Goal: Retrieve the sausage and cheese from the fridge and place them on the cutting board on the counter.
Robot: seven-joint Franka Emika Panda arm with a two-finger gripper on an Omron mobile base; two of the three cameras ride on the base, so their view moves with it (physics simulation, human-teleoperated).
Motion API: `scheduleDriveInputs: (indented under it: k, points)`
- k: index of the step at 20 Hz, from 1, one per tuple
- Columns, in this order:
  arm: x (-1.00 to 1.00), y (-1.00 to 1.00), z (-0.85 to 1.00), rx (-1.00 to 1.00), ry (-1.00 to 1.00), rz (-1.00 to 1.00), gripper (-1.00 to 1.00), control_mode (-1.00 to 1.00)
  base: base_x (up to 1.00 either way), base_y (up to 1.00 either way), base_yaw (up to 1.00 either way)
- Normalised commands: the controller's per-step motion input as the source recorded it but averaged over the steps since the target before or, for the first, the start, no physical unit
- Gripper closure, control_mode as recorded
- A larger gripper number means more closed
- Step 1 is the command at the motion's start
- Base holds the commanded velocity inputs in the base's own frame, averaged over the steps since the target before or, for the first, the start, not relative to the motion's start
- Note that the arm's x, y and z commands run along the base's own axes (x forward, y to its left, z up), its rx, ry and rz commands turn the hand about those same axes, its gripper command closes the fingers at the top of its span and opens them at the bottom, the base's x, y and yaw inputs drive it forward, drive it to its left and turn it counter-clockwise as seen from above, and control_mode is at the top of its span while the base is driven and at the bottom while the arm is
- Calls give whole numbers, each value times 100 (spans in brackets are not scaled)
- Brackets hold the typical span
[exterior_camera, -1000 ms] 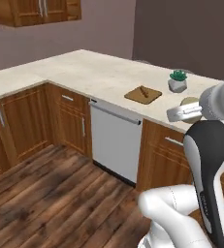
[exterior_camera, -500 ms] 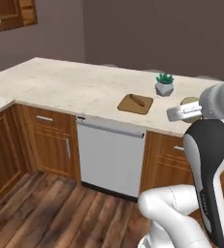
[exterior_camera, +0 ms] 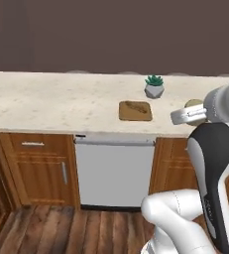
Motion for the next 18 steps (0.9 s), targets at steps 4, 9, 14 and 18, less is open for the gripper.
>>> scheduleDriveInputs:
  k: [4,9,14,18]
  points:
    - [0,0,0,0,0,0,100,100,72,56,-41]
    - [0,0,0,0,0,0,100,100,83,30,-33]
    - [0,0,0,0,0,0,100,100,85,22,-17]
    - [0,0,0,0,0,0,100,100,77,38,-12]
